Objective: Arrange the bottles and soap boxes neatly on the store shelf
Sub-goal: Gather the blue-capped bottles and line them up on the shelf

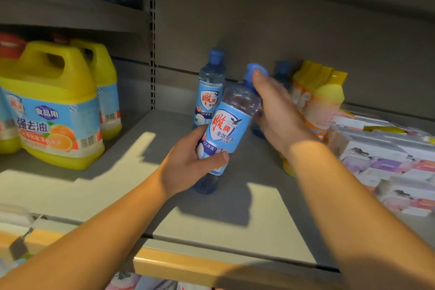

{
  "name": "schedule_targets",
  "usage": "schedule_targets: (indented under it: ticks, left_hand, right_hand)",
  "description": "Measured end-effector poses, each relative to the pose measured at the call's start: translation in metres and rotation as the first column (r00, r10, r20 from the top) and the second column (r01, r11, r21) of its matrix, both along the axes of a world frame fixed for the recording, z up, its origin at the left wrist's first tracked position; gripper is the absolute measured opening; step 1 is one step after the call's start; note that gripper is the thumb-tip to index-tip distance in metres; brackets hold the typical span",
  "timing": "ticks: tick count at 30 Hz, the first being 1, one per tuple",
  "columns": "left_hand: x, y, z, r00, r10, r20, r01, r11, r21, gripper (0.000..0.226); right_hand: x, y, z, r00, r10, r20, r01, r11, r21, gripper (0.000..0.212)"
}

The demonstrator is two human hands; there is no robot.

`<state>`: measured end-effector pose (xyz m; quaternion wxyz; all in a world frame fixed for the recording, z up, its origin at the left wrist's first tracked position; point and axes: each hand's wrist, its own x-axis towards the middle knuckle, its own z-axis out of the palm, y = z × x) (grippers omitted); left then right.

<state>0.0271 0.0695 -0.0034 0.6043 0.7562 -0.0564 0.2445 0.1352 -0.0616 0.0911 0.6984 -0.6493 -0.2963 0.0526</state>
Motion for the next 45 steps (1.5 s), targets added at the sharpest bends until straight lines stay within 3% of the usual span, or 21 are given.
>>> schedule_targets:
  ticks: [2, 5, 8, 11, 15, 17, 19, 22, 24, 26, 28, 31, 35, 37, 39, 41, 43, 45]
  left_hand:
    - [0.0, 0.003, 0.0, 0.993, -0.111, -0.047, 0.106, 0.99, -0.093, 0.042]
    - [0.001, 0.008, 0.0, 0.987, -0.134, -0.092, 0.119, 0.981, -0.151, 0.063]
    - [0.002, 0.013, -0.001, 0.996, -0.034, -0.08, 0.027, 0.996, -0.086, 0.058]
    - [0.004, 0.013, -0.005, 0.996, 0.068, -0.063, -0.062, 0.994, 0.095, 0.05]
    - [0.011, 0.004, -0.013, 0.957, 0.289, 0.027, -0.277, 0.881, 0.384, 0.069]
    - [0.014, 0.001, -0.015, 0.918, 0.38, 0.108, -0.39, 0.823, 0.413, 0.068]
    - [0.011, 0.004, -0.014, 0.91, 0.399, 0.109, -0.409, 0.827, 0.386, 0.061]
    - [0.005, 0.009, -0.005, 0.948, 0.319, -0.013, -0.307, 0.923, 0.232, 0.047]
    - [0.002, 0.008, 0.001, 0.98, 0.153, -0.123, -0.171, 0.974, -0.147, 0.041]
    - [0.0, 0.008, 0.006, 0.97, -0.085, -0.23, -0.047, 0.857, -0.513, 0.039]
    - [-0.003, 0.012, 0.009, 0.901, -0.295, -0.319, 0.048, 0.797, -0.602, 0.045]
    - [-0.005, 0.015, 0.008, 0.841, -0.419, -0.344, 0.138, 0.779, -0.611, 0.05]
    - [0.003, 0.013, -0.001, 0.961, -0.137, -0.241, 0.019, 0.901, -0.434, 0.043]
    - [0.004, 0.012, -0.005, 0.991, 0.026, -0.132, -0.046, 0.988, -0.146, 0.046]
    - [0.003, 0.005, -0.008, 0.994, 0.099, -0.046, -0.089, 0.981, 0.17, 0.054]
    - [0.004, -0.003, -0.01, 0.985, 0.171, 0.03, -0.171, 0.917, 0.36, 0.06]
    - [0.006, -0.005, -0.011, 0.964, 0.251, 0.093, -0.265, 0.854, 0.447, 0.065]
    - [0.005, -0.001, -0.008, 0.965, 0.253, 0.063, -0.258, 0.895, 0.364, 0.061]
  right_hand:
    - [-0.001, -0.003, -0.024, 0.944, 0.267, -0.196, -0.241, 0.96, 0.145, 0.04]
    - [0.001, -0.008, -0.046, 0.898, 0.398, -0.187, -0.336, 0.896, 0.291, 0.042]
    - [0.004, -0.012, -0.055, 0.944, 0.298, -0.142, -0.244, 0.92, 0.308, 0.045]
    - [0.007, -0.009, -0.058, 0.985, 0.091, -0.146, -0.046, 0.956, 0.288, 0.05]
    - [0.012, -0.001, -0.06, 0.979, -0.165, -0.124, 0.194, 0.939, 0.285, 0.05]
    - [0.014, 0.002, -0.062, 0.971, -0.219, -0.093, 0.236, 0.931, 0.279, 0.046]
    - [0.015, 0.002, -0.063, 0.973, -0.221, -0.066, 0.23, 0.94, 0.253, 0.048]
    - [0.019, -0.002, -0.067, 0.987, -0.131, -0.095, 0.148, 0.969, 0.198, 0.044]
    - [0.022, -0.007, -0.07, 0.982, 0.066, -0.18, -0.012, 0.958, 0.285, 0.037]
    - [0.024, -0.009, -0.069, 0.934, 0.268, -0.235, -0.154, 0.899, 0.411, 0.037]
    - [0.021, -0.01, -0.067, 0.899, 0.356, -0.255, -0.211, 0.861, 0.462, 0.037]
    - [0.019, -0.009, -0.068, 0.95, 0.245, -0.193, -0.154, 0.908, 0.391, 0.034]
    - [0.015, -0.007, -0.062, 0.992, -0.076, -0.103, 0.102, 0.953, 0.284, 0.046]
    - [0.015, -0.005, -0.062, 0.971, -0.228, -0.067, 0.237, 0.94, 0.246, 0.048]
    - [0.014, -0.003, -0.065, 0.945, -0.323, -0.057, 0.327, 0.919, 0.221, 0.045]
    - [0.012, -0.001, -0.065, 0.932, -0.356, -0.063, 0.361, 0.904, 0.231, 0.047]
    - [0.01, 0.0, -0.063, 0.932, -0.359, -0.051, 0.361, 0.906, 0.22, 0.053]
    - [0.009, 0.0, -0.061, 0.955, -0.294, -0.041, 0.296, 0.937, 0.187, 0.057]
